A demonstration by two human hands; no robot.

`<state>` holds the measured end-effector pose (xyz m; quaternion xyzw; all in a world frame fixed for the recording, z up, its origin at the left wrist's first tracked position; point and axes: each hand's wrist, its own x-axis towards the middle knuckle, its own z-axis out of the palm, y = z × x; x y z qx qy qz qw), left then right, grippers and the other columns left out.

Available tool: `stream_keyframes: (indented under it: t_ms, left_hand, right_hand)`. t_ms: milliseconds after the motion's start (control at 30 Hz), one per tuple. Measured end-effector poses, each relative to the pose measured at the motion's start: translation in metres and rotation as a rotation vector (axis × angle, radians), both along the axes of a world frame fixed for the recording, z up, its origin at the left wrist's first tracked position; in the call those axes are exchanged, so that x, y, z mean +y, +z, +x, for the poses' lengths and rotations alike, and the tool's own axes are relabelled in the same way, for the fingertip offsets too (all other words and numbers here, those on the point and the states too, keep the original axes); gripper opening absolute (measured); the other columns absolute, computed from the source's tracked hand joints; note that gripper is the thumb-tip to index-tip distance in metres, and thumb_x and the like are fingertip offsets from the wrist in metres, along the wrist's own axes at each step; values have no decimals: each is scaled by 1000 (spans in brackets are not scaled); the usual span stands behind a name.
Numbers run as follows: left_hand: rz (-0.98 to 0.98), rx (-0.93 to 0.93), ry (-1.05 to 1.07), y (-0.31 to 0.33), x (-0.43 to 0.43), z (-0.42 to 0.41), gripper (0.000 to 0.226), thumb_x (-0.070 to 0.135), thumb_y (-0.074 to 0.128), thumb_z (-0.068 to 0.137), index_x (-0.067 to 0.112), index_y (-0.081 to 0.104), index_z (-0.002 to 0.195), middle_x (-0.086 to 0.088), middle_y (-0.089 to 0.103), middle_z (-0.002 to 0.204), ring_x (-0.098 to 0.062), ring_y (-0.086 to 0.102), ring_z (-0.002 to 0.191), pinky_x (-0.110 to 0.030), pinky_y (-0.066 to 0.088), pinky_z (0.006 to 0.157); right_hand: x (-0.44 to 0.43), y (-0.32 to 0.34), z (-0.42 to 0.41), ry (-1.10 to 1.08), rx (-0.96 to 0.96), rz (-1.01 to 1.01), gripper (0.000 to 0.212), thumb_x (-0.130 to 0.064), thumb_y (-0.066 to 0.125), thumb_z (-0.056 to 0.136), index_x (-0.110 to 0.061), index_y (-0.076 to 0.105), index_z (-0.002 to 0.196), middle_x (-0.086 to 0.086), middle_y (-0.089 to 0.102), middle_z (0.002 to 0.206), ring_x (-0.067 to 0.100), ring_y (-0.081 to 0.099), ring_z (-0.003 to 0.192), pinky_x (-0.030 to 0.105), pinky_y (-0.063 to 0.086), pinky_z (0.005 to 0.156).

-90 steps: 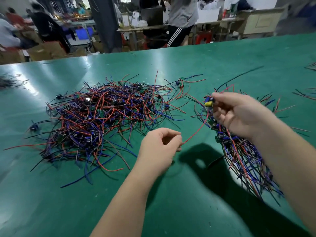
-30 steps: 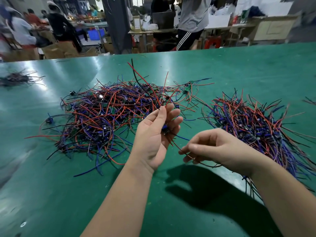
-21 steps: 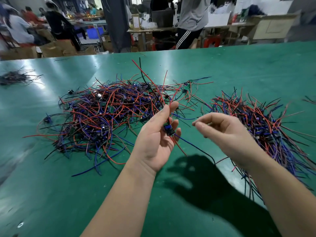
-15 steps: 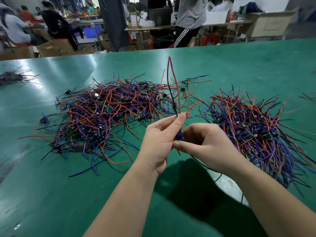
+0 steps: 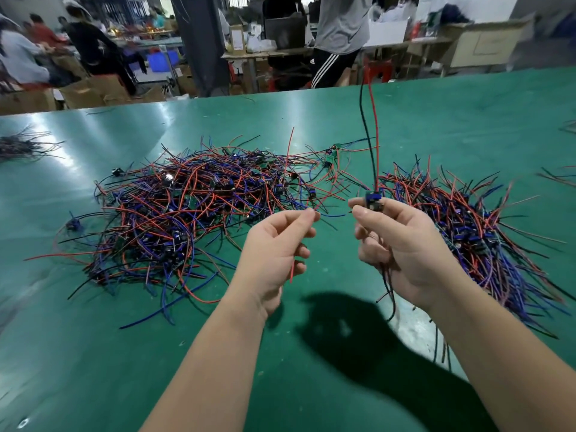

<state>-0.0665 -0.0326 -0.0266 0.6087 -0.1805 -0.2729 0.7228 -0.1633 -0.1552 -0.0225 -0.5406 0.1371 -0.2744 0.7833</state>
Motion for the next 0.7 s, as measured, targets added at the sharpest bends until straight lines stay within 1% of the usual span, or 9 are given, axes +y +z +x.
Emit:
stream_keyframes:
  t_ms: [67,133,200,300,367,433,500,600,700]
  left_hand:
    - [33,-93,-46,-2,-1,-4,11,25,67,86,18,70,78,12,61,60,-1,46,45,-14,34,38]
    - [43,-124,-88,-4,-1,-7,11,24,68,85,19,71,75,11,62,61,-2,47,46,-15,36,40]
    - [43,-109,-75,-4,-2,-7,12,25,67,86,19,72,76,11,64,63,-2,49,48,-15,38,42]
    - [29,2,54,-4,-4,1,19,25,59,92,19,72,80,12,67,68,-1,53,54,-14,42,47]
    - [12,62,135,-3,-3,8,20,24,55,93,20,70,81,11,68,73,-3,53,57,-16,42,52]
    - [12,72,183,-3,-2,11,17,21,53,94,21,69,86,9,68,80,-6,55,62,-18,42,56]
    - [30,59,200,-4,-1,12,16,17,52,95,23,66,90,9,66,85,-8,56,67,-20,42,57]
    - [46,38,209,-5,-1,11,17,14,52,94,24,65,92,10,65,87,-10,57,70,-19,42,57]
    - [32,27,135,-6,-4,8,15,18,52,94,23,66,93,7,66,89,-10,58,71,-20,44,58]
  right_hand:
    - [0,2,0,38,10,29,28,-18,67,68,-4,65,92,4,56,57,5,25,32,17,26,38]
    - [2,4,1,83,17,54,26,-17,65,69,0,62,90,6,59,59,3,24,32,16,21,38]
    - [1,7,4,102,29,77,22,-16,63,71,0,60,86,6,62,60,3,23,31,17,17,40]
    - [-19,25,24,32,38,27,14,-13,63,79,-3,56,85,7,67,65,3,24,31,15,22,38]
    - [-44,45,46,-43,80,-45,5,-9,56,91,-5,54,90,11,70,83,3,26,33,16,25,38]
    - [-65,63,62,-67,150,-60,6,-12,48,98,-7,48,94,16,67,106,3,27,33,16,28,37]
    - [-74,65,67,-23,201,-27,10,-13,44,100,-7,42,92,21,63,116,2,26,32,15,27,36]
    - [-65,52,58,76,231,-43,7,-11,45,98,-10,43,92,20,68,102,3,24,31,16,23,37]
    - [-46,35,41,152,259,-82,12,-18,54,94,-12,46,88,13,66,87,5,25,32,18,24,38]
